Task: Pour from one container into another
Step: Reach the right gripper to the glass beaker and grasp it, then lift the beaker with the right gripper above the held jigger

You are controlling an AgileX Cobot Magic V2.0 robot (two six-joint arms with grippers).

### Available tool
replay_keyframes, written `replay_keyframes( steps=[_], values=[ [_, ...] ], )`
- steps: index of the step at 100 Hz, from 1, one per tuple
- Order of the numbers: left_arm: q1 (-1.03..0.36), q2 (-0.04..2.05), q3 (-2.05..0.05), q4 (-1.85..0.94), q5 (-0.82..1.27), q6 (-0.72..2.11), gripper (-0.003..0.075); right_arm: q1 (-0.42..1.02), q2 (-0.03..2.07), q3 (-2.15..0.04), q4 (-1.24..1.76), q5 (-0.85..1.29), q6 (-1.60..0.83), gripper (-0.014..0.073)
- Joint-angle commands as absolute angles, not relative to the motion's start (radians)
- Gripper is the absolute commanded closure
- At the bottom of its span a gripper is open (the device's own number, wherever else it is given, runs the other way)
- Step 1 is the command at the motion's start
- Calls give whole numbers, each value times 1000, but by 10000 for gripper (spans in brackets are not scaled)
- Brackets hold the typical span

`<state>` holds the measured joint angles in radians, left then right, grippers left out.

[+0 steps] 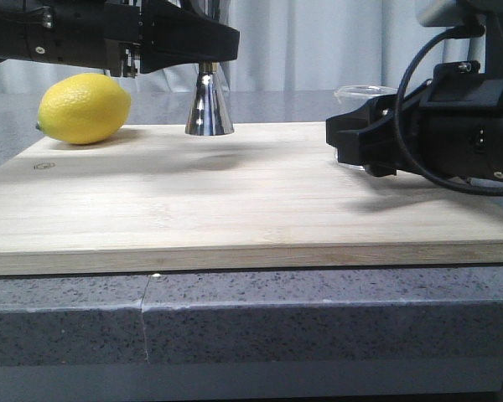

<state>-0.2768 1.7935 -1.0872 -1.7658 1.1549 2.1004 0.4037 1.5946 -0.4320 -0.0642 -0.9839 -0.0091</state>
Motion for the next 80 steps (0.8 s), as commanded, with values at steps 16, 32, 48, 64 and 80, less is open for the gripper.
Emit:
replay_keyframes(
  steps=[16,32,48,64,80],
  values=[
    [-285,1753,-1116,-1864,1244,2094,514,402,1447,-499,-49,-886,-19,302],
    [-285,1753,-1116,-1864,1244,2094,514,402,1341,-619,-63,-614,-19,302],
    [-285,1753,-1116,-1864,1244,2094,514,404,1285,-791,-121,-322,-19,302],
    [-285,1753,-1116,-1864,1244,2094,514,430,1294,-993,-177,0,-19,302],
    [-285,1753,-1116,-1864,1244,2094,514,483,1310,-1190,-229,246,-28,302]
  ],
)
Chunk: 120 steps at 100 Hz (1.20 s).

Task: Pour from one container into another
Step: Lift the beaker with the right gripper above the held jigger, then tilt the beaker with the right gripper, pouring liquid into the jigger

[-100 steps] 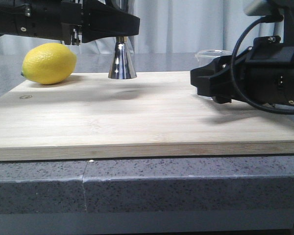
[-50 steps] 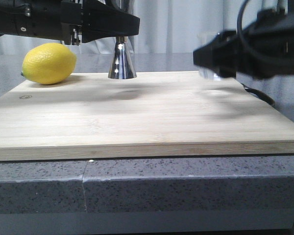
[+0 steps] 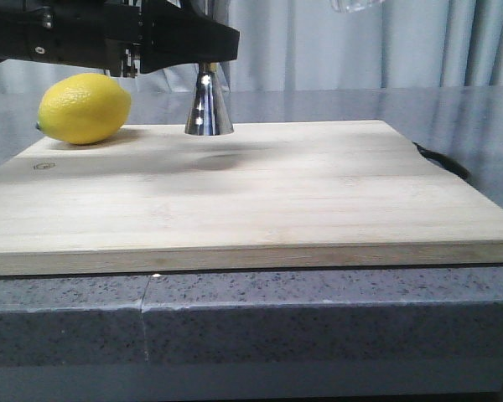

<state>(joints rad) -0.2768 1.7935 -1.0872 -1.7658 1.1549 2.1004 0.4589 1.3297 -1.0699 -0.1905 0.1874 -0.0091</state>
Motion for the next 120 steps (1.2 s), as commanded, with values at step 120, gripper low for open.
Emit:
replay_keyframes(
  steps=[120],
  values=[
    [-285,1753,-1116,-1864,1244,2094,514,673,1575,-1753,-258,841,-697,302]
  ],
)
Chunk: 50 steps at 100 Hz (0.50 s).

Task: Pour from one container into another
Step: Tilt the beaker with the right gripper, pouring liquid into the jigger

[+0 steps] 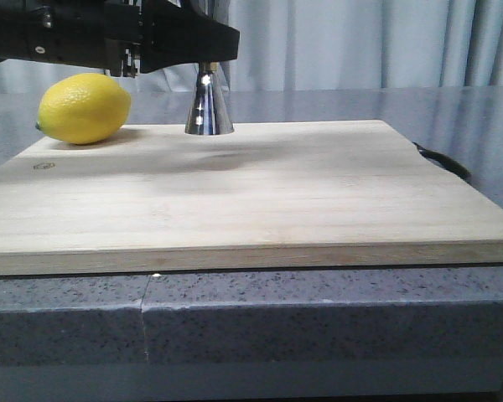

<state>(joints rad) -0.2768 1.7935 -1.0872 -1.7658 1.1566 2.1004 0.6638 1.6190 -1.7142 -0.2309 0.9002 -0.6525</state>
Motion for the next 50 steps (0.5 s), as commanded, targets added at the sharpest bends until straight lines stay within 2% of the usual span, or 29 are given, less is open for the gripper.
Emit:
replay_keyframes(
  steps=[1,50],
  values=[
    [-285,1753,-1116,-1864,1244,2094,514,676,1575,-1753,-260,839,-701,302],
    [-285,1753,-1116,-1864,1244,2094,514,721,1575,-1753,-410,832,-775,302]
  ],
)
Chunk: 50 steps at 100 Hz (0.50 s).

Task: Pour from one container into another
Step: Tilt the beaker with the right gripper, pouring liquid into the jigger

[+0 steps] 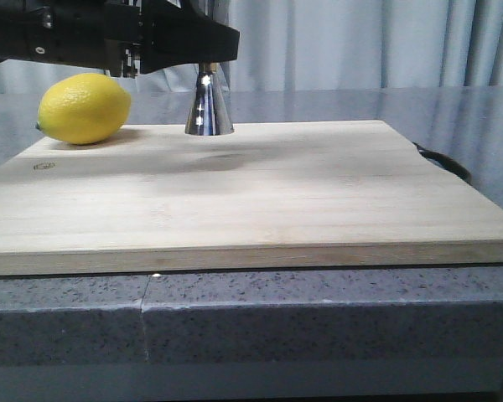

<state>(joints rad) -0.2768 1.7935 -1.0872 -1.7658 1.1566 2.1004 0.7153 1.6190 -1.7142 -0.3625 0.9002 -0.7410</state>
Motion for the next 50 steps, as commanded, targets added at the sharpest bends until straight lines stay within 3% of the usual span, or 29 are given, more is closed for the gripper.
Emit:
replay_keyframes(
  steps=[1,50],
  values=[
    [-285,1753,-1116,-1864,1244,2094,514,720,1575,-1753,-410,832,-776,302],
    [-285,1753,-1116,-1864,1244,2094,514,720,1575,-1753,-442,831,-889,302]
  ],
)
